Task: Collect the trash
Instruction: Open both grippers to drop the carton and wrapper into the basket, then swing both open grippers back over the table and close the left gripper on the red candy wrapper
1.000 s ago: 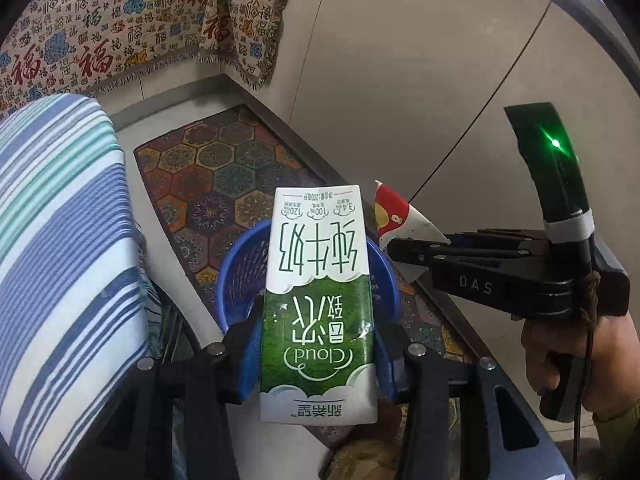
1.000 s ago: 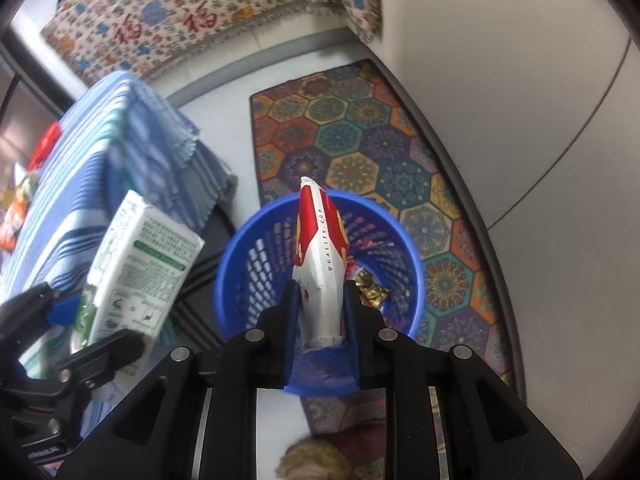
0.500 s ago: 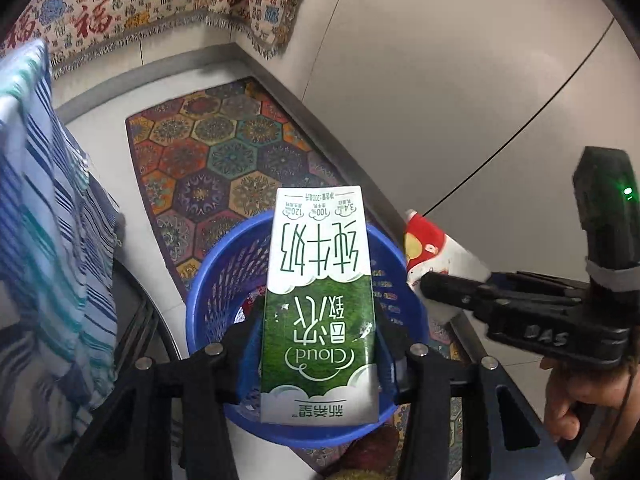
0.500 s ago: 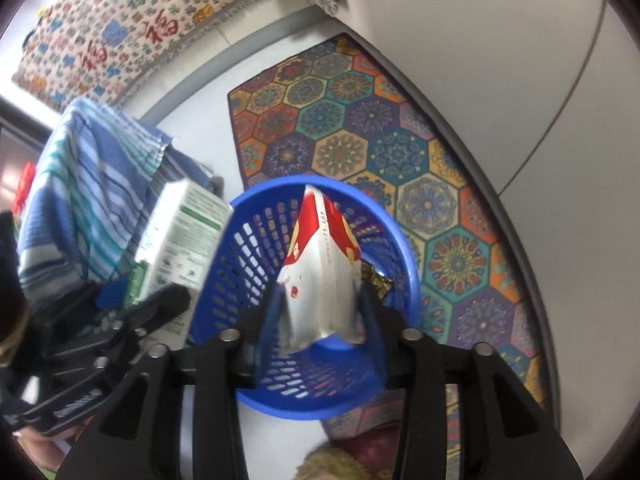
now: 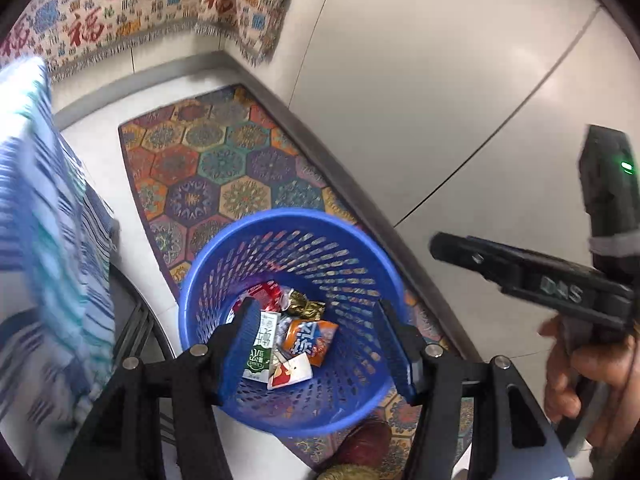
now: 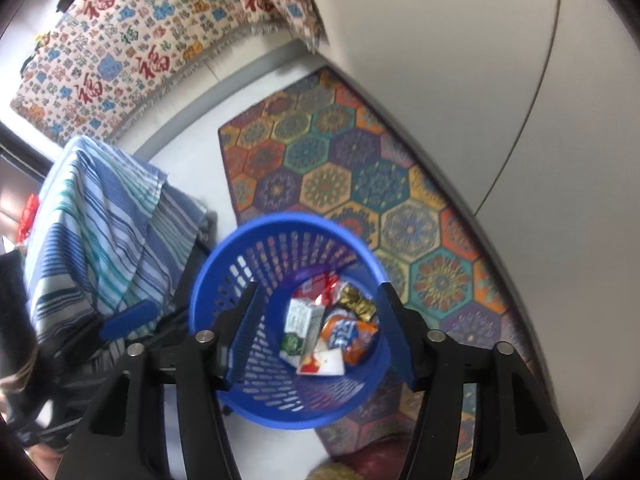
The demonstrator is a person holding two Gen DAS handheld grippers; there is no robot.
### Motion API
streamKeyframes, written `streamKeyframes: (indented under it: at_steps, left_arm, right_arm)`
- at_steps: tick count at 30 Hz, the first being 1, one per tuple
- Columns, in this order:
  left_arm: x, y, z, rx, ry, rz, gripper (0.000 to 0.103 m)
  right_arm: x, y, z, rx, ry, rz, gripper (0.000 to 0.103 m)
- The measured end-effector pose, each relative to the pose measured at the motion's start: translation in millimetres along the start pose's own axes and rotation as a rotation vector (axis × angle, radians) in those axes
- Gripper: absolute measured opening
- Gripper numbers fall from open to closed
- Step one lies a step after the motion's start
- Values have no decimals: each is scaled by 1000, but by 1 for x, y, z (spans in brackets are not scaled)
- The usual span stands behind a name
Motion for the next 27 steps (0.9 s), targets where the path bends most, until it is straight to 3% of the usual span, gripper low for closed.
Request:
streamKeyframes:
  at_steps: [5, 8, 11, 15, 21, 27]
  left_arm:
    - [-15, -25, 89, -16, -94, -74, 61]
    - [-37, -18, 144, 26, -138, -98, 71]
    - [-62, -3, 182, 96, -153, -85, 71]
    - [-98, 50, 233, 227, -180, -5, 71]
    - [-138, 147, 307, 421, -219, 124, 71]
    - [-162, 225, 359, 525, -250, 215, 71]
  right_arm:
    - [13, 15, 44, -80, -135, 58, 79]
    - [16, 41, 75, -104, -219, 112, 83]
    - [14, 83, 106, -92, -293, 177, 89]
    - [-8, 165, 133, -11, -349, 286, 90]
    - [-80, 298, 139, 188, -293, 457, 90]
    - [-132, 383, 115, 184, -252, 650, 90]
Point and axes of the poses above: each gripper's, at about its wrist camera, not at the fingertips, and z roughly against the way its jaws point, y to its left, x to its top, the point moved 9 cm from there along -z, roughly the way its jaws point, and after that the axes turned 10 degrees about -x, right-handed, at the moved point
